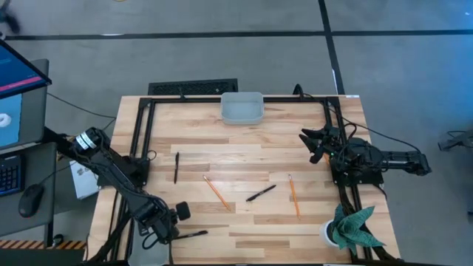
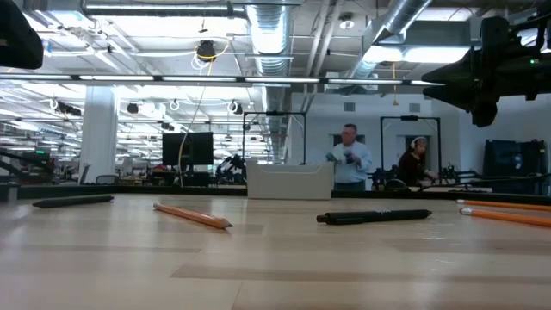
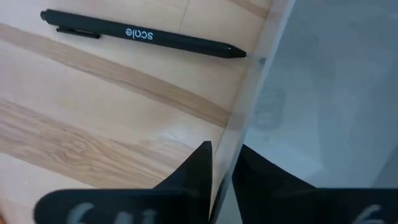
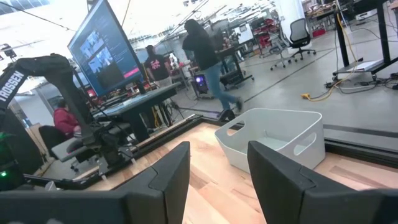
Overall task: Sort pens & pencils
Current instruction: Move the bottom gray bin to the top left of the table
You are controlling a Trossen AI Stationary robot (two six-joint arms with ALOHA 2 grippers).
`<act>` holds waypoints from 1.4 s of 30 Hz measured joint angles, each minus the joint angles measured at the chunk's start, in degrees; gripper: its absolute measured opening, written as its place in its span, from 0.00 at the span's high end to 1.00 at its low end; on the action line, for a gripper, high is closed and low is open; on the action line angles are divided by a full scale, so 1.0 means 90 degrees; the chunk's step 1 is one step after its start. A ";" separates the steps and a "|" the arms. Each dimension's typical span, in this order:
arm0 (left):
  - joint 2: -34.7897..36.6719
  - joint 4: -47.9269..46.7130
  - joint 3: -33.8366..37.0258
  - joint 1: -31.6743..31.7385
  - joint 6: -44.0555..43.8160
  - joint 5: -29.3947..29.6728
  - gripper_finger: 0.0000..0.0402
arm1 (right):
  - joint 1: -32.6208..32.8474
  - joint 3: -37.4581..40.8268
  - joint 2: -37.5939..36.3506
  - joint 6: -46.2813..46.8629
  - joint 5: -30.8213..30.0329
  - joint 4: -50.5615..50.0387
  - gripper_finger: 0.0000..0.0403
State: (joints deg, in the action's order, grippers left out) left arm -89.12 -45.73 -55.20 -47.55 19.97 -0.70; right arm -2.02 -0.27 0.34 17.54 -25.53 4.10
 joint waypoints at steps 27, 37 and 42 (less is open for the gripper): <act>0.0002 -0.0162 -0.0007 0.0002 -0.0216 0.0154 0.96 | 0.0000 -0.0001 0.0000 0.0002 -0.0001 0.0000 0.55; 0.0047 -0.0361 -0.0034 0.0005 -0.0396 0.0277 0.99 | 0.0000 -0.0001 0.0000 0.0002 -0.0001 0.0000 0.55; 0.0121 -0.0488 -0.0034 0.0063 -0.0705 0.0383 1.00 | 0.0000 0.0002 0.0000 0.0002 0.0001 0.0000 0.55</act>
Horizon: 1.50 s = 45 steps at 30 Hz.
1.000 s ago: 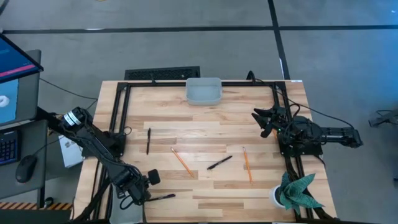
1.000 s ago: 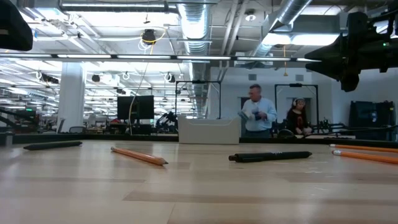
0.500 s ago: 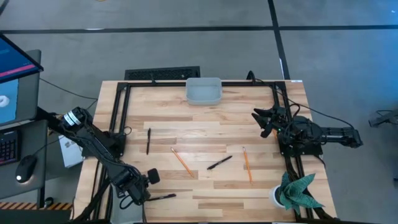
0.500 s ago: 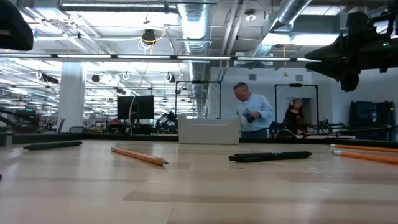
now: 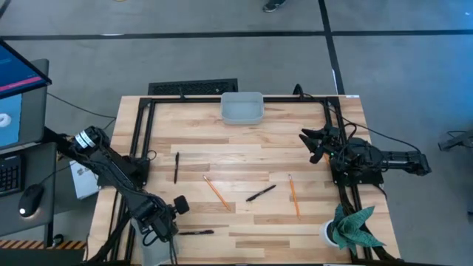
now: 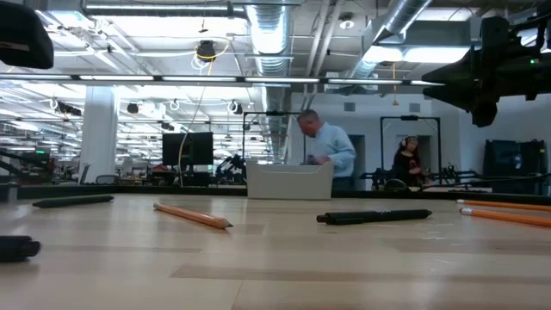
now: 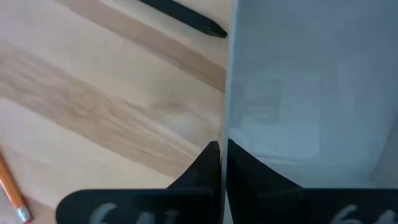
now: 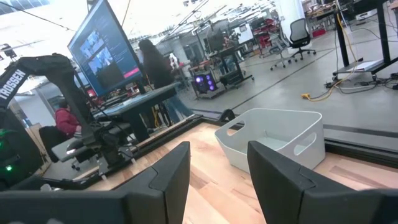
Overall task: Sort pens & pencils
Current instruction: Move the bottom gray bin to the top left of the table
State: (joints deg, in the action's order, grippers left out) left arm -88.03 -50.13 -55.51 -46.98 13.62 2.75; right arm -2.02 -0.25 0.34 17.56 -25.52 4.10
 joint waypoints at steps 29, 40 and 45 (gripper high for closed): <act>0.1508 -0.0249 -0.0485 0.1865 -0.2283 0.0543 1.00 | 0.0000 -0.0002 -0.0001 0.0000 0.0000 0.0000 0.55; 0.1579 -0.0839 -0.0978 0.3996 -0.1847 0.0615 1.00 | 0.0000 -0.0002 0.0000 0.0000 0.0000 0.0000 0.55; 0.1579 -0.1164 -0.1258 0.5147 -0.1396 0.0353 1.00 | 0.0001 -0.0001 0.0000 -0.0002 0.0000 0.0000 0.55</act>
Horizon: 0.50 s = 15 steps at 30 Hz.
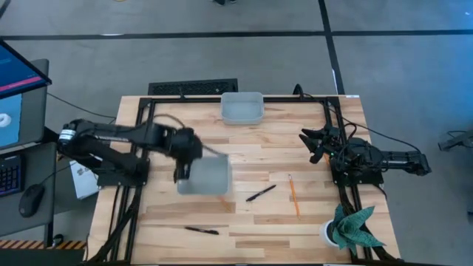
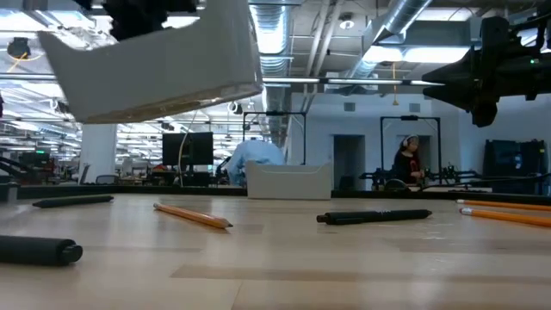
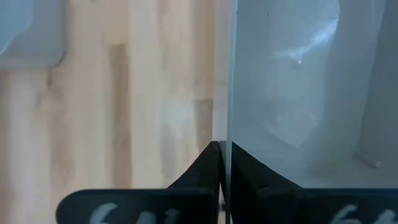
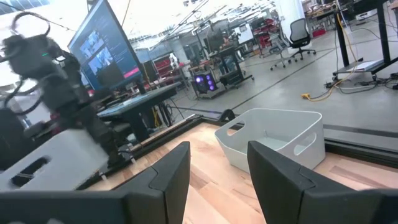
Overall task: Sort pens & pencils
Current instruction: Move the bottom gray bin to the top left of the table
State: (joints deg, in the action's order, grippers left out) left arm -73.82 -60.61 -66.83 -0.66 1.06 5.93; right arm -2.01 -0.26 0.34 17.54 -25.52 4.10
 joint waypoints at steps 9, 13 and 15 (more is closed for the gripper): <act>-0.0015 -0.0655 -0.0695 0.2213 0.1604 -0.0125 1.00 | -0.0001 0.0001 0.0000 -0.0015 -0.0002 0.0000 0.55; -0.0053 -0.0636 -0.0896 0.3101 0.2417 -0.0081 1.00 | -0.0001 0.0001 -0.0002 -0.0015 -0.0002 0.0000 0.55; -0.0049 -0.0546 -0.0932 0.3498 0.2741 -0.0077 1.00 | -0.0001 -0.0001 -0.0002 -0.0038 -0.0002 0.0000 0.55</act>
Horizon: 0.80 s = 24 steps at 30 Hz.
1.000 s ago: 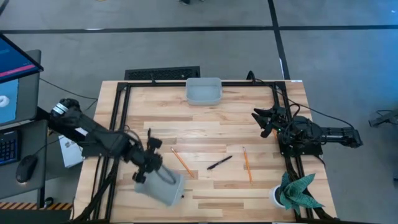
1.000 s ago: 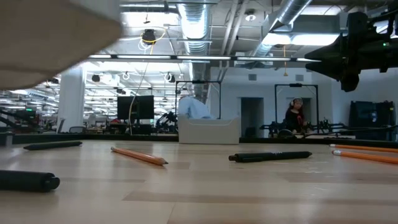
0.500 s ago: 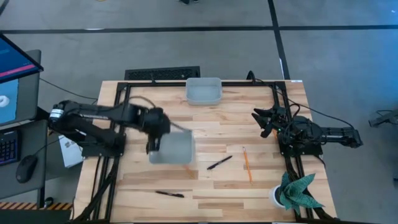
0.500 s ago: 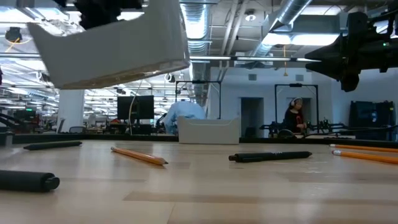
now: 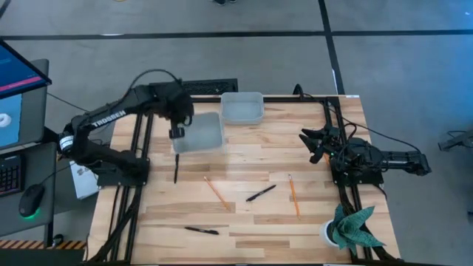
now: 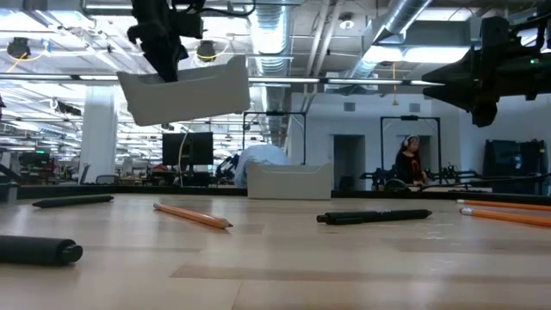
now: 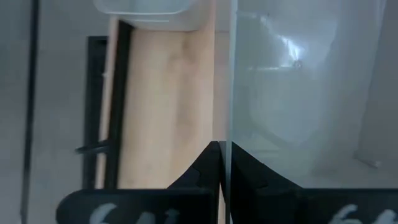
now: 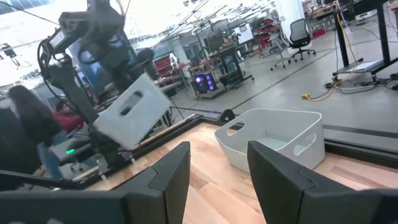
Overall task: Sort pens & pencils
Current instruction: Move the bottom gray bin to the top left of the table
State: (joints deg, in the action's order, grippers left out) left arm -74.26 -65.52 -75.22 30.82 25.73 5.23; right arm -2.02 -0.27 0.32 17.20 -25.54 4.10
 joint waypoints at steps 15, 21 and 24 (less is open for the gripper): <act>-0.1479 0.0371 0.0000 0.1797 0.1543 0.0463 1.00 | 0.0000 0.0001 0.0001 -0.0576 -0.0001 0.0000 0.55; -0.2210 0.0459 -0.0070 0.1981 0.2014 0.0503 1.00 | 0.0000 0.0002 -0.0001 -0.0576 0.0000 0.0000 0.55; -0.2602 0.0592 -0.0393 0.2014 0.2134 0.0491 1.00 | 0.0000 0.0000 0.0000 -0.0576 -0.0002 0.0000 0.55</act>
State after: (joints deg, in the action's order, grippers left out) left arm -97.68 -60.19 -78.76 48.94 44.94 9.65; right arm -2.02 -0.27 0.32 12.01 -25.56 4.10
